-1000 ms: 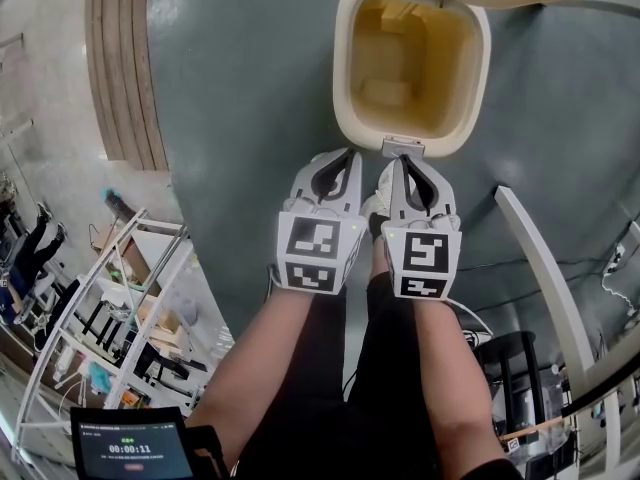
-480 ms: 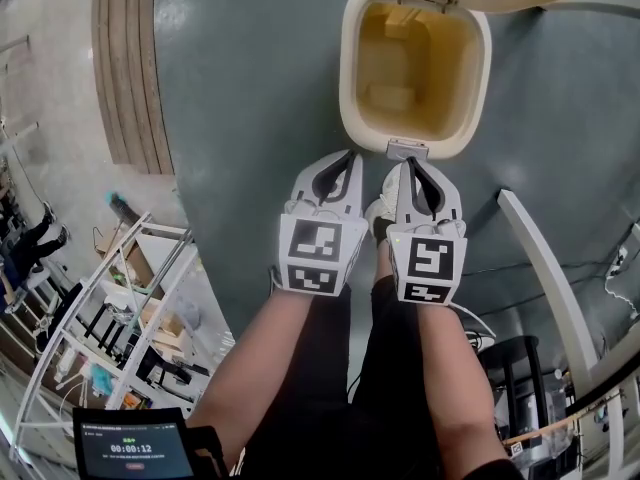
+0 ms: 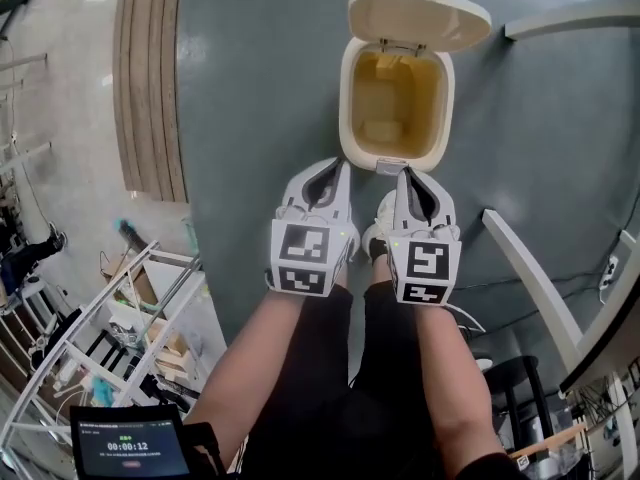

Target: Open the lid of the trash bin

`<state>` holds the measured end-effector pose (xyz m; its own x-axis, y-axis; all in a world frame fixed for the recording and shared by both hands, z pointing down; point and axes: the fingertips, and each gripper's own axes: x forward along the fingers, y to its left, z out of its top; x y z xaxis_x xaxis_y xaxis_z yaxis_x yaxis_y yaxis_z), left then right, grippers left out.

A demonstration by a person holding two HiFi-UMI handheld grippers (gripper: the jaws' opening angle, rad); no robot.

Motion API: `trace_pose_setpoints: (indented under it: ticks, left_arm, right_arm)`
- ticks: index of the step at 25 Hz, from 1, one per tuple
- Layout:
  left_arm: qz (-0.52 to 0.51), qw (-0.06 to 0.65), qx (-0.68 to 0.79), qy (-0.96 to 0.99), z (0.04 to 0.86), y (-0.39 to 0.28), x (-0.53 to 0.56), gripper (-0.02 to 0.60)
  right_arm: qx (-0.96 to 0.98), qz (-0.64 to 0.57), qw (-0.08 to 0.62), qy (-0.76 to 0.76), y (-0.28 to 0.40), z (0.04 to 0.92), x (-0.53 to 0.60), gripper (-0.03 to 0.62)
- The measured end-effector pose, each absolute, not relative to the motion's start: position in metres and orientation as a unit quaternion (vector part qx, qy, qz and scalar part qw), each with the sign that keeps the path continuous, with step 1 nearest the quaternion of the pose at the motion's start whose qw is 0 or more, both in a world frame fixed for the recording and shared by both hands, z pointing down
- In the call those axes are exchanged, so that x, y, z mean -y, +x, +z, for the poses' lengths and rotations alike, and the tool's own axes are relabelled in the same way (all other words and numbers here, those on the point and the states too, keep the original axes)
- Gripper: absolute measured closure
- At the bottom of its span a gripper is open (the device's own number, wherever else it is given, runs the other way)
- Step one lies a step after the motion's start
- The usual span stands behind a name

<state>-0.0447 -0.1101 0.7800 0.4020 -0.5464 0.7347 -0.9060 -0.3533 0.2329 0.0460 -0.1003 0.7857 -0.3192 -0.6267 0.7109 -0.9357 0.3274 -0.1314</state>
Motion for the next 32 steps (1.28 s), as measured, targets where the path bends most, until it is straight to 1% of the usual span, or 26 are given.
trace_pose_setpoints:
  ticks: [3, 8, 10, 13, 15, 22, 27, 32]
  left_arm:
    - [0.27, 0.299, 0.475, 0.783, 0.711, -0.051, 0.114, 0.584]
    - [0.27, 0.278, 0.473, 0.791, 0.699, -0.032, 0.143, 0.584]
    - [0.262, 0.265, 0.473, 0.798, 0.654, -0.034, 0.144, 0.584]
    - [0.242, 0.242, 0.473, 0.812, 0.557, -0.046, 0.136, 0.584]
    - [0.231, 0.23, 0.473, 0.818, 0.526, -0.046, 0.139, 0.584]
    - [0.226, 0.225, 0.467, 0.825, 0.534, -0.032, 0.151, 0.584]
    - [0.206, 0.2, 0.462, 0.839, 0.454, -0.031, 0.112, 0.584]
    - [0.188, 0.204, 0.445, 0.851, 0.448, -0.014, 0.107, 0.584]
  right_arm:
    - [0.765, 0.262, 0.271, 0.522, 0.045, 0.719, 0.104, 0.594]
    - [0.761, 0.26, 0.263, 0.533, 0.068, 0.709, 0.127, 0.593]
    - [0.759, 0.256, 0.252, 0.543, 0.066, 0.663, 0.125, 0.592]
    - [0.763, 0.235, 0.229, 0.556, 0.053, 0.563, 0.118, 0.593]
    - [0.766, 0.221, 0.218, 0.562, 0.05, 0.532, 0.122, 0.593]
    - [0.776, 0.208, 0.196, 0.562, 0.057, 0.536, 0.143, 0.593]
    - [0.777, 0.192, 0.173, 0.575, 0.06, 0.456, 0.095, 0.594]
    - [0.784, 0.182, 0.16, 0.571, 0.065, 0.446, 0.095, 0.592]
